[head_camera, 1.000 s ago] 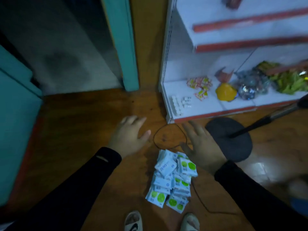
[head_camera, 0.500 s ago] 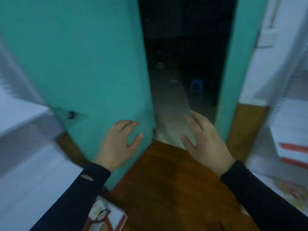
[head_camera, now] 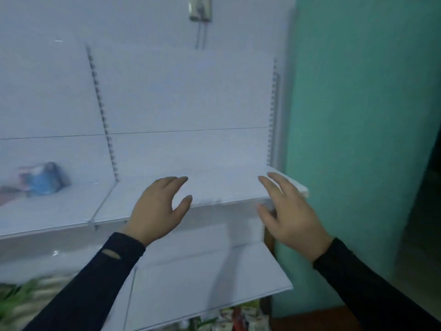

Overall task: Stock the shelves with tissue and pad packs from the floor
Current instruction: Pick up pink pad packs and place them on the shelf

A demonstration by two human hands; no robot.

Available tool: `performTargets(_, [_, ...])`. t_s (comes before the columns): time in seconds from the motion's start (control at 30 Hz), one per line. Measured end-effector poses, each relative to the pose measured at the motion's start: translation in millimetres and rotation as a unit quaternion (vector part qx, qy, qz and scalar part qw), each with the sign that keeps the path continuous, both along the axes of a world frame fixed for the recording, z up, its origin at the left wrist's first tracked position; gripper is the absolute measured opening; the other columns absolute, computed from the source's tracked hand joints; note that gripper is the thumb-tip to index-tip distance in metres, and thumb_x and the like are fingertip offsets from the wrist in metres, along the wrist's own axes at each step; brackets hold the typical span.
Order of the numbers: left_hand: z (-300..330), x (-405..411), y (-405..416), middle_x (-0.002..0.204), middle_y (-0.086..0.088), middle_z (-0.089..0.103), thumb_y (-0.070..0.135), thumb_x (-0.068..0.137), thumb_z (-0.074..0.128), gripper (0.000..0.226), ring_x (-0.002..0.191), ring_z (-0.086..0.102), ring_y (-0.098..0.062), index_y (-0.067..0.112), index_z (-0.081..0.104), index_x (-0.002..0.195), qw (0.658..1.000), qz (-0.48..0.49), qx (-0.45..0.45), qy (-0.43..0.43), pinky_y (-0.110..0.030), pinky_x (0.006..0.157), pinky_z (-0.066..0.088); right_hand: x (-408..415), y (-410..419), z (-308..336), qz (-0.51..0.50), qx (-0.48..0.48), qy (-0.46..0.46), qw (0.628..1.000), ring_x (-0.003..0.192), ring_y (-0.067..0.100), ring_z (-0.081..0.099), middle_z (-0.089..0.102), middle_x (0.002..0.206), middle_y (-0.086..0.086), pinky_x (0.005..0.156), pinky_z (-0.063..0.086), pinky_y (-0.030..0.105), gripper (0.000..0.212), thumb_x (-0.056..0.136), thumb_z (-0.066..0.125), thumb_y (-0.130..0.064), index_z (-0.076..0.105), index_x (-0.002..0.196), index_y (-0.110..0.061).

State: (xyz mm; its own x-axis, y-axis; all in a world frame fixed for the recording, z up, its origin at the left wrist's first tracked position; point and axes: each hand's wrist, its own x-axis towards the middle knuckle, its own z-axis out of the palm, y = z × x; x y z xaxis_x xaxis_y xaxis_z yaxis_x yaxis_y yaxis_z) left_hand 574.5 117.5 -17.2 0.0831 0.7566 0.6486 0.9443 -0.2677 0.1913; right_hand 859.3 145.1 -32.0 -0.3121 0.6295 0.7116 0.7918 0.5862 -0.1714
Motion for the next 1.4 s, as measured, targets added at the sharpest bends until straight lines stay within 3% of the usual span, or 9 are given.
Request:
performTargets(0.27, [10,-223,-18,0.132,-0.002,0.056,0.055,0.085,0.036,0.065,0.121,0.05,-0.022,0.018,0.05,0.136,0.987,0.156,-0.026,0.021,-0.033,0.098,0.039,-241,54,15,0.127,-0.009,-0.055,0.99,0.137,0.021,0.035,0.032,0.152,0.004,0.108,0.03,0.029,0.06,0.094,0.036,-0.049,0.034,0.147,-0.02])
performTargets(0.43, [8,-335,-28,0.13,-0.002,0.056,0.058,0.083,0.034,0.068,0.117,0.052,-0.023,0.018,0.05,0.136,0.97,0.235,-0.065,0.025,-0.036,0.099,0.04,-370,71,21,0.207,-0.032,-0.072,0.975,0.14,0.017,0.027,0.024,0.155,0.002,0.111,0.023,0.025,0.059,0.097,0.044,-0.043,0.027,0.149,-0.022])
performTargets(0.6, [1,-413,-33,0.135,-0.003,0.054,0.043,0.09,0.053,0.052,0.122,0.049,-0.023,0.019,0.049,0.136,0.95,0.298,-0.086,0.014,-0.032,0.097,0.039,-474,90,27,0.277,-0.045,-0.104,0.954,0.141,0.019,0.025,0.022,0.156,0.003,0.113,0.025,0.03,0.059,0.097,0.044,-0.043,0.026,0.149,-0.021])
performTargets(0.8, [1,-470,-12,0.135,-0.008,0.051,0.044,0.092,0.052,0.054,0.119,0.048,-0.028,0.022,0.043,0.14,0.912,0.384,-0.14,0.007,-0.035,0.095,0.042,-580,133,30,0.336,-0.064,-0.134,0.93,0.138,0.024,0.029,0.026,0.153,0.007,0.111,0.031,0.035,0.06,0.096,0.046,-0.04,0.027,0.148,-0.015])
performTargets(1.03, [2,-516,37,0.139,-0.01,0.036,0.065,0.088,0.041,0.066,0.121,0.041,-0.033,0.03,0.032,0.143,0.844,0.497,-0.19,-0.069,-0.04,0.097,0.038,-663,192,23,0.367,-0.097,-0.19,0.905,0.143,0.027,0.017,0.019,0.157,0.009,0.116,0.017,0.035,0.069,0.095,0.048,-0.043,0.017,0.151,-0.017])
performTargets(1.17, [-8,-532,55,0.131,-0.016,0.039,0.066,0.085,0.043,0.063,0.112,0.048,-0.036,0.027,0.038,0.134,0.828,0.503,-0.219,-0.116,-0.039,0.093,0.04,-684,208,17,0.376,-0.073,-0.221,0.897,0.123,0.026,0.039,0.043,0.135,0.007,0.105,0.032,0.033,0.068,0.088,0.054,-0.049,0.031,0.144,-0.017])
performTargets(1.33, [-3,-542,60,0.116,-0.015,0.047,0.072,0.079,0.048,0.063,0.096,0.056,-0.034,0.02,0.043,0.115,0.819,0.517,-0.198,-0.153,-0.036,0.083,0.046,-699,210,23,0.38,-0.071,-0.211,0.898,0.111,0.023,0.044,0.04,0.124,0.006,0.092,0.036,0.028,0.072,0.083,0.059,-0.055,0.032,0.143,-0.025])
performTargets(1.4, [-1,-543,70,0.117,-0.015,0.048,0.079,0.076,0.043,0.075,0.097,0.057,-0.032,0.017,0.043,0.119,0.805,0.538,-0.197,-0.154,-0.035,0.081,0.046,-702,212,22,0.367,-0.066,-0.218,0.902,0.111,0.023,0.044,0.038,0.125,0.006,0.093,0.037,0.028,0.068,0.084,0.058,-0.054,0.033,0.142,-0.028])
